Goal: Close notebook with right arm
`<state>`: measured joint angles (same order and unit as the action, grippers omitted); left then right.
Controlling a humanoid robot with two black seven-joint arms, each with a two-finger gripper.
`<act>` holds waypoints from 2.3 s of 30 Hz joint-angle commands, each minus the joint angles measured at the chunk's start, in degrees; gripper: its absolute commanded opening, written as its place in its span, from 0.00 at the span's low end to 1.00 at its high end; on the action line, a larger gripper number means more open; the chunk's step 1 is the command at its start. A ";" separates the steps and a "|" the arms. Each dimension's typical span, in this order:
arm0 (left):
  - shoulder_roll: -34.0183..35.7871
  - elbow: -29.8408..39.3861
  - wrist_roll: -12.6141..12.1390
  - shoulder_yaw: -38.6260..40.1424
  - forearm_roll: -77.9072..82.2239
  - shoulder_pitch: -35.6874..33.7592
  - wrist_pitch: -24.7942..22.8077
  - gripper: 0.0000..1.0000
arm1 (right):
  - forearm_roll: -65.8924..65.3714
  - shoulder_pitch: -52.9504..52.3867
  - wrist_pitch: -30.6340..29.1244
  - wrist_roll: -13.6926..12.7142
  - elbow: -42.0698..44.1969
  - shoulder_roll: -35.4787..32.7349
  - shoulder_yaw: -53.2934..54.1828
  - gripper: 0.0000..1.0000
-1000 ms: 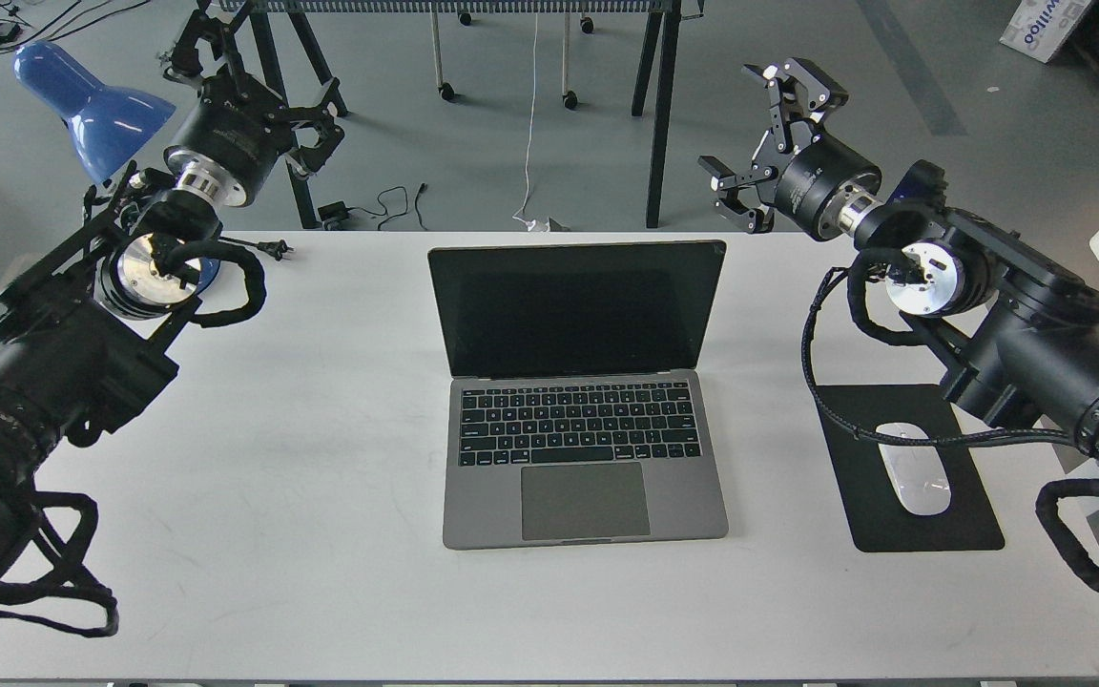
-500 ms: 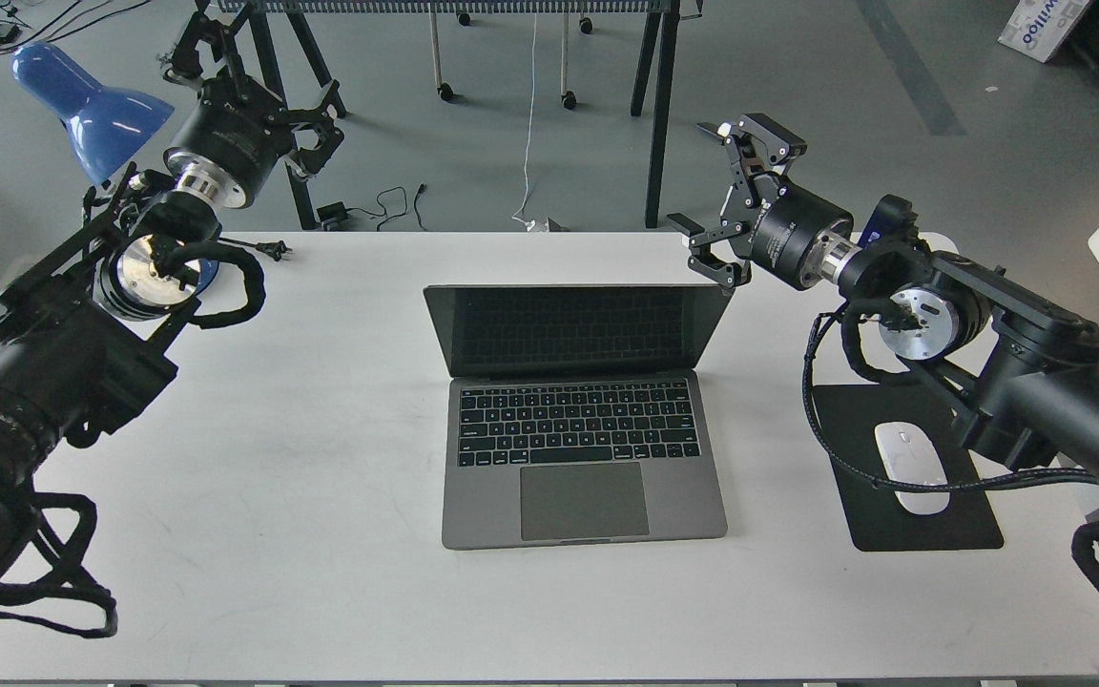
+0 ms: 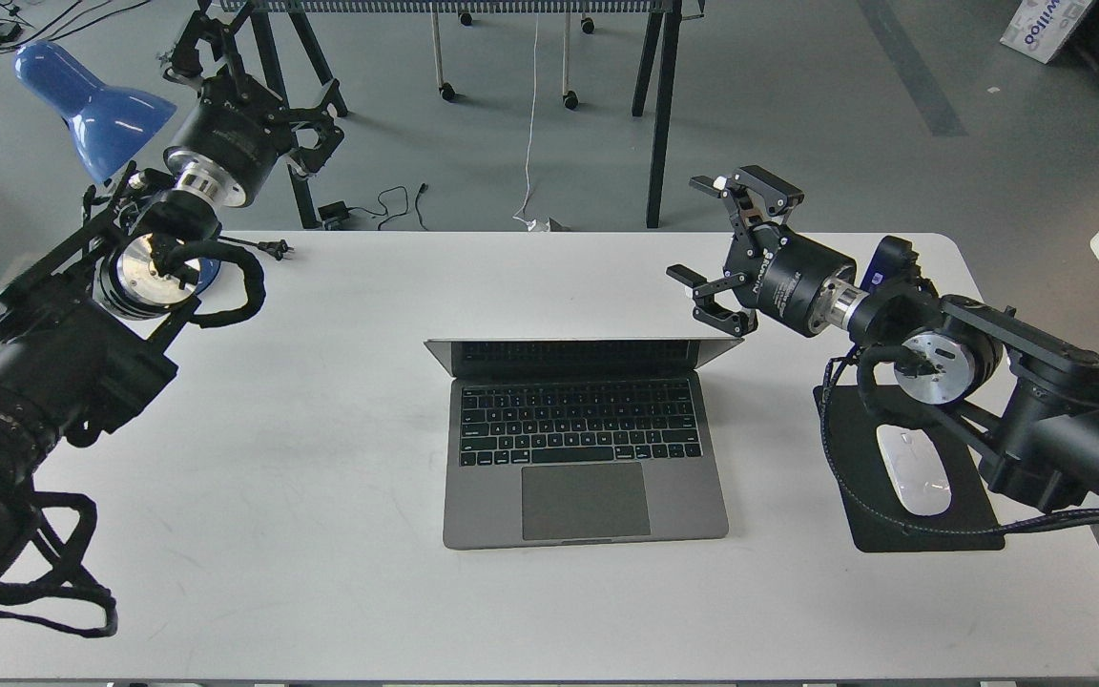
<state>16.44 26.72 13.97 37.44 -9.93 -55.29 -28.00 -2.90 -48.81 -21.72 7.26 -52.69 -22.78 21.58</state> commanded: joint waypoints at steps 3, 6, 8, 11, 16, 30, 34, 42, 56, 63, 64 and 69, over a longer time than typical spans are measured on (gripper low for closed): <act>0.00 0.00 0.09 0.00 0.00 0.00 0.00 1.00 | -0.88 2.84 0.01 0.03 -2.76 -0.69 -0.40 1.00; 0.00 0.00 0.00 0.00 0.00 0.00 0.00 1.00 | -2.98 4.51 0.01 0.12 -3.21 -0.78 -0.31 1.00; 0.00 0.00 0.00 0.00 0.00 0.00 0.00 1.00 | -3.69 5.30 0.01 0.21 -3.21 -0.78 -0.31 1.00; 0.00 0.00 0.00 0.00 0.00 0.00 0.00 1.00 | -5.18 6.80 0.01 0.21 -3.29 -0.78 -0.40 1.00; 0.00 0.00 0.00 0.00 0.00 0.00 0.00 1.00 | -6.33 8.12 0.01 0.21 -3.21 -0.43 -0.49 1.00; 0.00 0.00 0.00 -0.08 0.00 0.09 0.00 1.00 | -12.30 13.04 2.21 0.65 -2.51 0.01 -1.11 1.00; -0.09 0.00 0.00 0.00 0.00 0.00 0.00 1.00 | -13.80 13.48 3.26 0.56 -1.71 0.01 -1.19 1.00; -0.09 0.00 0.00 0.00 0.00 0.09 0.00 1.00 | -14.15 14.01 3.79 0.47 -1.54 1.33 -1.28 1.00; -0.09 0.00 0.00 -0.08 0.00 0.09 0.00 1.00 | -16.79 13.74 4.05 0.47 1.72 3.97 -3.57 1.00; -0.09 0.00 0.00 -0.08 0.00 0.09 0.00 1.00 | -16.61 13.74 3.97 0.56 1.28 3.71 -3.22 1.00; -0.09 0.00 0.00 -0.08 0.00 0.09 0.00 1.00 | -16.53 13.83 3.88 0.56 0.93 3.44 -2.61 1.00; -0.09 0.09 0.00 -0.08 0.00 0.09 0.00 1.00 | -16.53 13.22 3.97 0.65 -3.90 0.03 0.20 1.00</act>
<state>16.35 26.73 13.98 37.37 -9.93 -55.19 -28.00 -19.43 -35.14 -17.75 7.83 -53.58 -20.29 19.94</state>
